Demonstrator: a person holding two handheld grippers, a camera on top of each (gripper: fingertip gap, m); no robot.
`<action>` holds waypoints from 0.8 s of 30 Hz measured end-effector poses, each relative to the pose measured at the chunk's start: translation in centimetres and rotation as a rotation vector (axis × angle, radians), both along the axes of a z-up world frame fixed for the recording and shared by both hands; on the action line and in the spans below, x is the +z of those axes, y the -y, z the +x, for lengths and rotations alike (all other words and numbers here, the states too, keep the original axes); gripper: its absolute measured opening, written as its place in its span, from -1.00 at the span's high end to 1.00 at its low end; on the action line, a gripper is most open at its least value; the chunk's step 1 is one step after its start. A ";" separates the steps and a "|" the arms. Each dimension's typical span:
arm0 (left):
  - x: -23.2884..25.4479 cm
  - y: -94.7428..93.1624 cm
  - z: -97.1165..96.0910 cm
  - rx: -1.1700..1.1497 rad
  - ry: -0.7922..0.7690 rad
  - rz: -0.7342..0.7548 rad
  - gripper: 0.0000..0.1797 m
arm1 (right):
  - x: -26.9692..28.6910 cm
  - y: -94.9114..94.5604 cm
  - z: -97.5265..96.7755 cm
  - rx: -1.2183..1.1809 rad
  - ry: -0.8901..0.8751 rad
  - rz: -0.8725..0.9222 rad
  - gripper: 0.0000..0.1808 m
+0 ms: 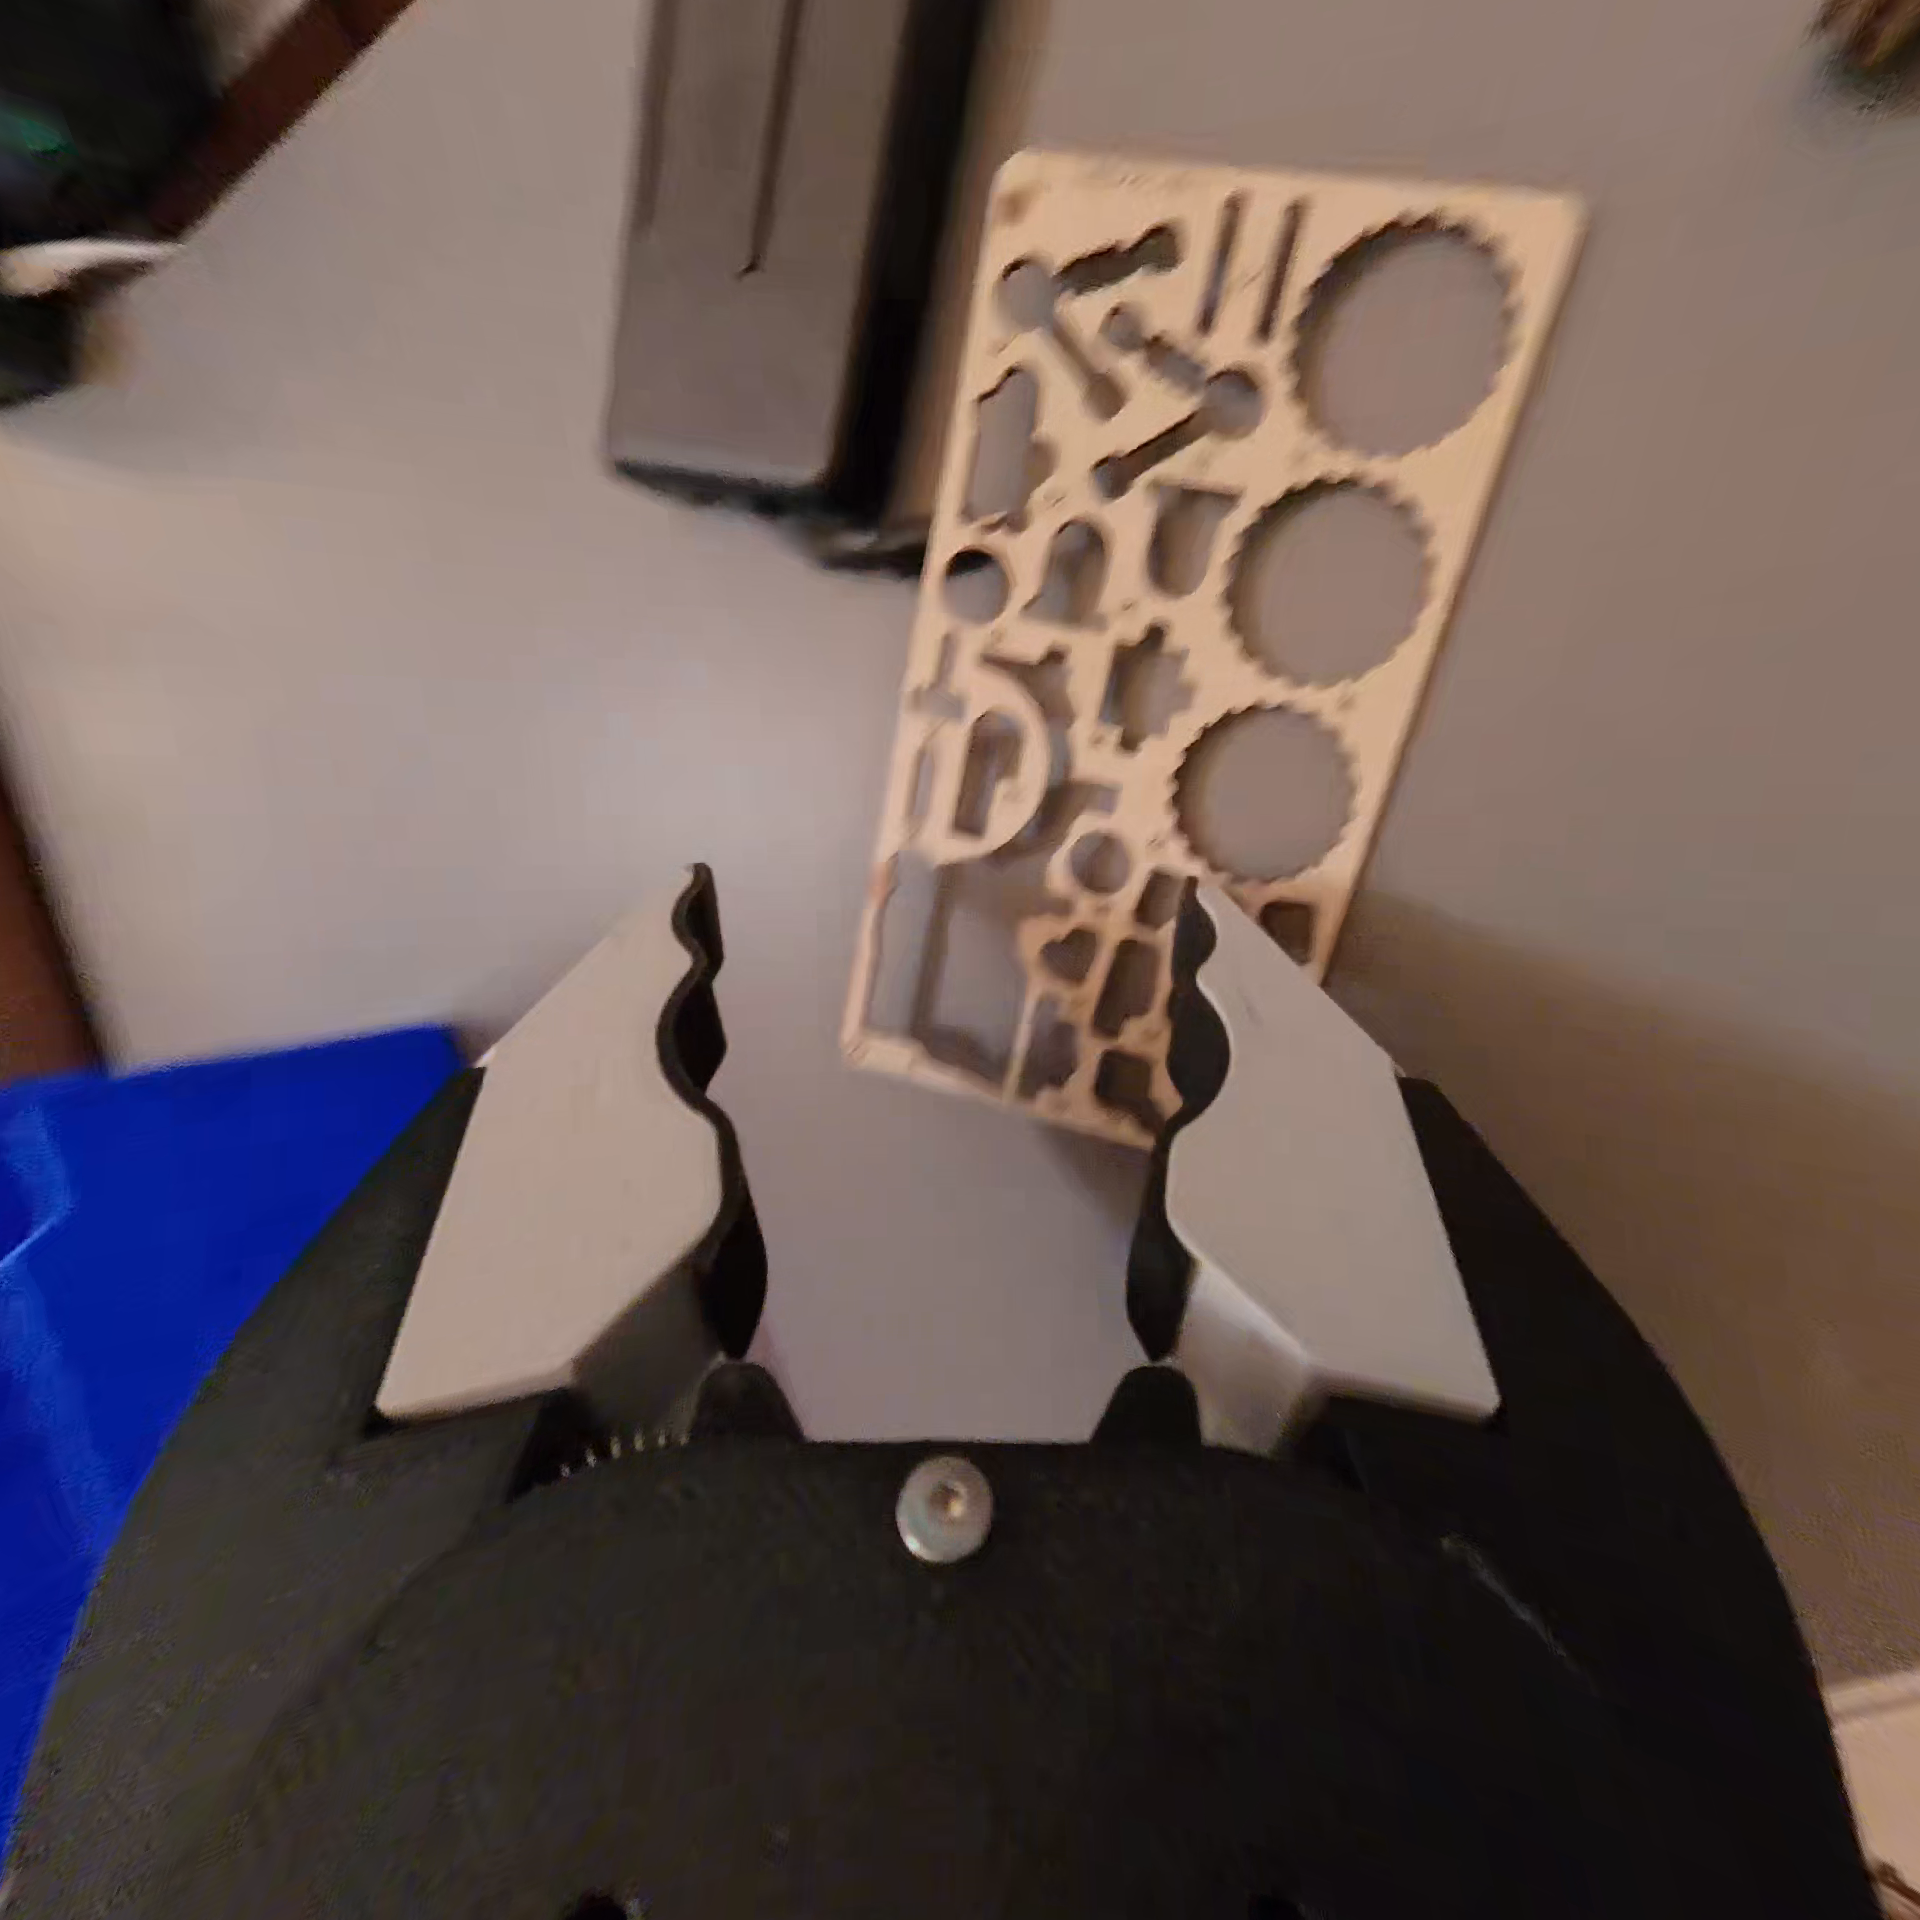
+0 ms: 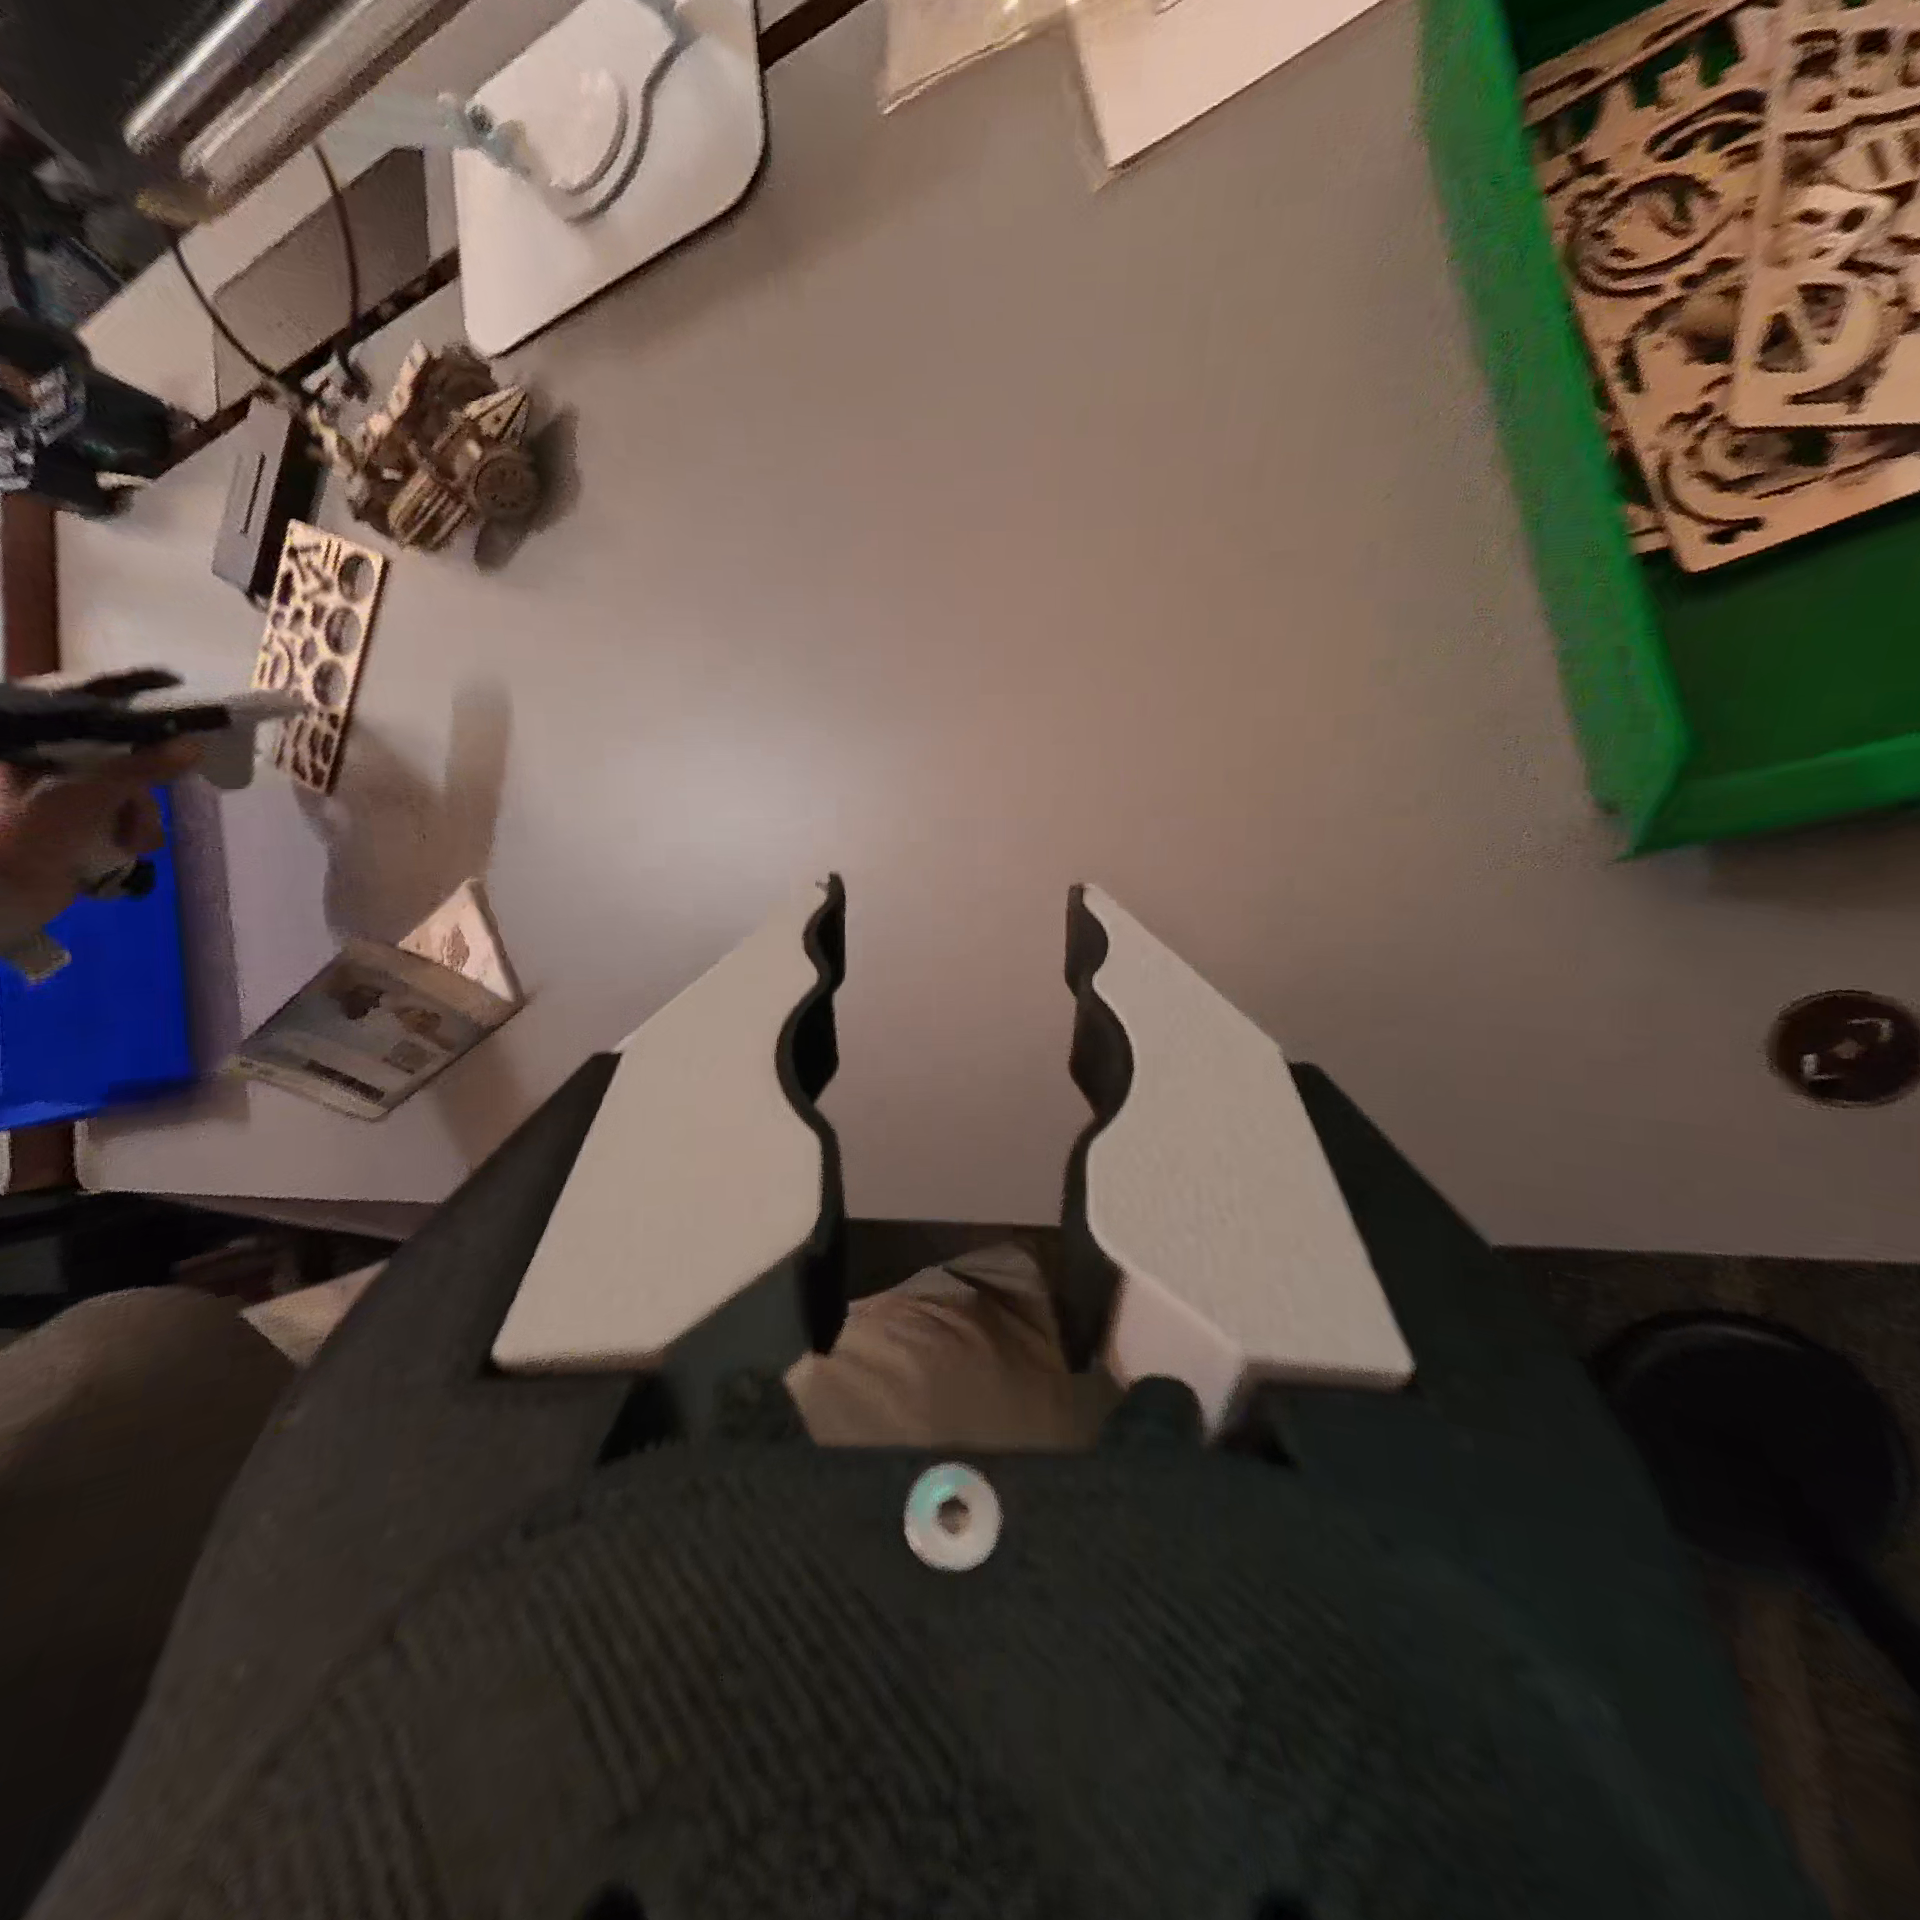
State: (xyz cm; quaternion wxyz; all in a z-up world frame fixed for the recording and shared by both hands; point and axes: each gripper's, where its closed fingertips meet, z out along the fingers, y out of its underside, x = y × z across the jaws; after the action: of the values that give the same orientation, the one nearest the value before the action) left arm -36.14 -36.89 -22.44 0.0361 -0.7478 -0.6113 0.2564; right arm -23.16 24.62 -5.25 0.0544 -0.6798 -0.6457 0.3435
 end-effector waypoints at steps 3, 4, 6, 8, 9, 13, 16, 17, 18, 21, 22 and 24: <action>-1.2 -1.7 -1.0 -0.067 0.013 0.165 -0.15 | 1.3 3.8 1.3 0.041 -0.012 0.059 0.56; -1.5 -1.8 -1.1 -0.075 0.020 0.191 -0.17 | 1.8 4.8 1.6 0.048 -0.021 0.075 0.56; -1.8 -2.2 -1.4 -0.065 0.024 0.279 -0.15 | 2.9 6.7 2.0 0.049 -0.045 0.090 0.58; -2.3 -2.4 -1.0 -0.052 0.063 0.354 -0.11 | 4.0 8.2 2.3 0.038 -0.068 0.088 0.58; -2.3 -2.4 -1.0 -0.058 0.059 0.377 -0.03 | 4.5 8.7 2.4 0.031 -0.077 0.085 0.58; -1.3 -3.6 -0.7 -0.081 0.019 0.502 0.34 | 5.5 9.6 2.6 0.007 -0.099 0.083 0.59; -0.2 -3.9 0.3 -0.059 -0.009 0.582 0.34 | 6.1 10.4 2.2 -0.009 -0.118 0.055 0.59; 0.3 -4.1 0.8 -0.048 -0.016 0.621 0.35 | 6.2 10.7 2.0 -0.011 -0.124 0.042 0.60; 1.2 -4.4 1.3 -0.032 -0.031 0.673 0.34 | 6.4 11.2 1.7 -0.010 -0.132 0.029 0.60; 4.9 -5.4 2.7 0.054 -0.111 0.884 0.35 | 7.1 13.4 0.8 0.020 -0.159 -0.006 0.60; 6.4 -5.9 3.3 0.079 -0.136 0.963 0.35 | 7.3 14.5 0.5 0.040 -0.167 -0.026 0.60; 10.1 -7.4 4.4 0.096 -0.190 1.118 0.35 | 7.8 17.6 -0.4 0.092 -0.184 -0.092 0.60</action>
State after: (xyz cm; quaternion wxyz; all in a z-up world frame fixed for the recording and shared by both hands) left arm -31.70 -29.54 -12.38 0.4696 -0.5601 -0.6814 -0.0387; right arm -23.56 7.00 2.50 0.0664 -0.6168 -0.6521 0.4359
